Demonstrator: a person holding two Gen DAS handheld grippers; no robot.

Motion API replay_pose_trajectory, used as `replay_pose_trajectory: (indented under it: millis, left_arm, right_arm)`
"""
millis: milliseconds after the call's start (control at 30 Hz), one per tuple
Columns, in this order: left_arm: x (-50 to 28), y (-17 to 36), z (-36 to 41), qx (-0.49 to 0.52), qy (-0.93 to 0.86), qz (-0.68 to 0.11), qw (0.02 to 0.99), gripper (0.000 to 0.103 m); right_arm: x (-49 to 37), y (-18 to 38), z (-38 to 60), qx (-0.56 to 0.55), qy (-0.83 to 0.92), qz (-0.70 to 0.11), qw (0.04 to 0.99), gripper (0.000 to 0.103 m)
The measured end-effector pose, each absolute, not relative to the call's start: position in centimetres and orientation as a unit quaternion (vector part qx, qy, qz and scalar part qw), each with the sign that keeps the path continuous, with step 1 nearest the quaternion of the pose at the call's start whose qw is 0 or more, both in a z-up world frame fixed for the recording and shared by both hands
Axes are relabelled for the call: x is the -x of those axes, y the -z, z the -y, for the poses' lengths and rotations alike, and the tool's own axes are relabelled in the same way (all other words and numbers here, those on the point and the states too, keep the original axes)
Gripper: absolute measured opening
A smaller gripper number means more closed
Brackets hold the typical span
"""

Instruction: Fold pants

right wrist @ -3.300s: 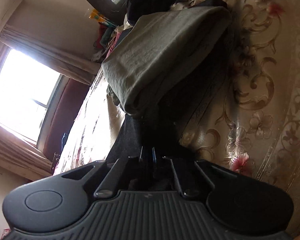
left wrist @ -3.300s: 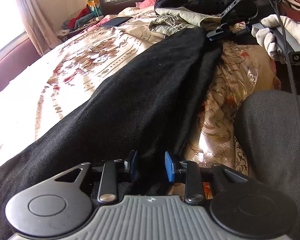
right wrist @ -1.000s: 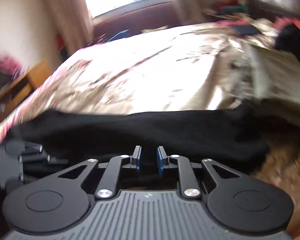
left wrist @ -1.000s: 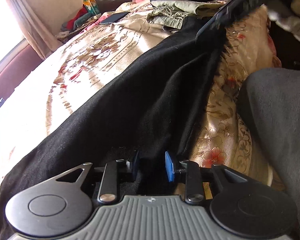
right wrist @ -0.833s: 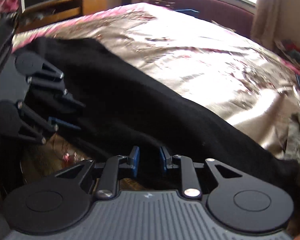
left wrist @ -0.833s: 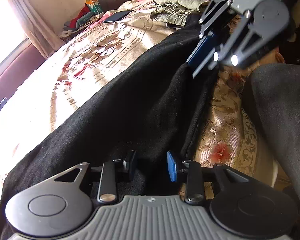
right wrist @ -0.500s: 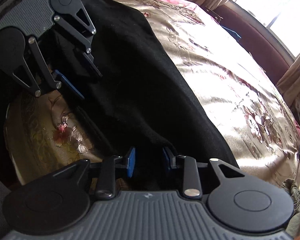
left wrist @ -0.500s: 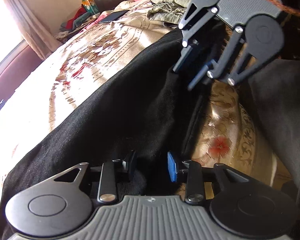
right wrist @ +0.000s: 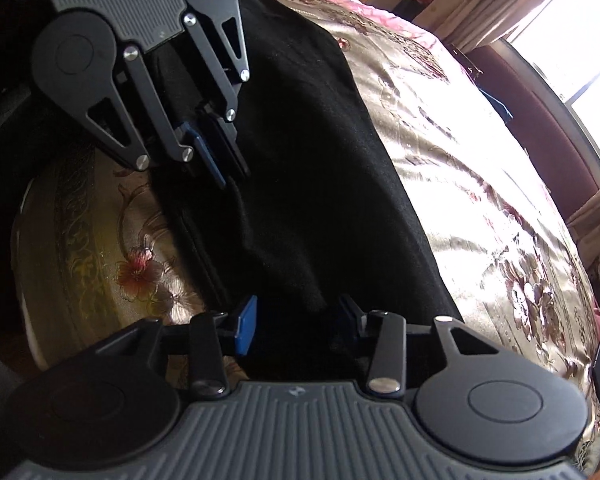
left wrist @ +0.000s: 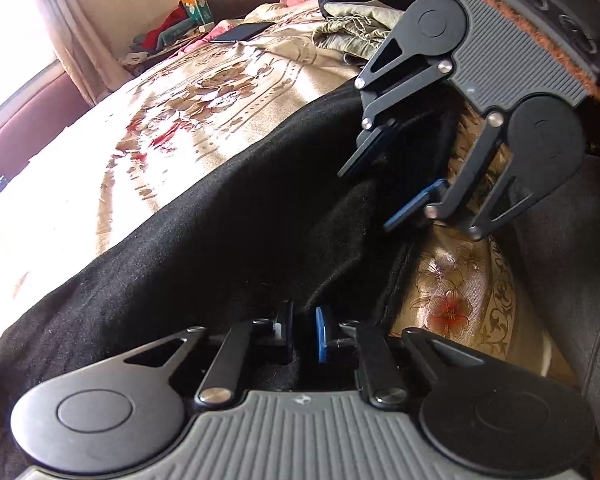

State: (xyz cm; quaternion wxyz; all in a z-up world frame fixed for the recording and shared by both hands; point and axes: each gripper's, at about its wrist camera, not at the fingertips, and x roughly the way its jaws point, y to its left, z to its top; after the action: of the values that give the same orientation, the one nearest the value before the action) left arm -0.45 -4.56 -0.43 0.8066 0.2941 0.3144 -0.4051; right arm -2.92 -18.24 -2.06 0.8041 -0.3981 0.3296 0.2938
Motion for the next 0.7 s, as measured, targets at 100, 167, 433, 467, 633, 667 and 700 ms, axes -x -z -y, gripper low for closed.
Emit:
replay_pose_trajectory:
  millis: [100,167,433,467,633,667,700]
  left_arm:
    - [0.1,0.1,4.2,-0.274,0.407,-0.320,0.811,0.024]
    - [0.1,-0.3,3.8,-0.264,0.411,-0.320,0.811,0.022]
    - [1.5,-1.4,2.9,-0.265,0.431,-0.322,0.800,0.021]
    - [1.5,-0.8,3.1,-0.270,0.431,-0.328,0.796,0.021]
    - [1.8,0.2,3.9,-0.308,0.424,-0.342,0.780,0.022]
    - [2.1,0.0,3.8,-0.317,0.423,-0.333,0.780,0.023]
    - [2.4,-0.2,3.7,-0.325,0.422,-0.327,0.781,0.023]
  right_arm:
    - [2.0,1.7,18.4,0.376,-0.285,-0.340,0.813,0.027]
    - [1.7,1.3,18.8,0.355,-0.283,-0.360,0.815,0.004]
    - [3.5,-1.5,19.4,0.299,-0.286,-0.361,0.836,0.004]
    - [3.3,-0.9,19.4,0.287,-0.285,-0.373,0.835,0.004]
    - [2.7,2.4,18.5,0.322,-0.278,-0.384,0.820,0.004]
    - [2.7,2.0,18.5,0.320,-0.281,-0.383,0.820,0.005]
    - [2.8,1.5,18.6,0.318,-0.282,-0.379,0.822,0.005]
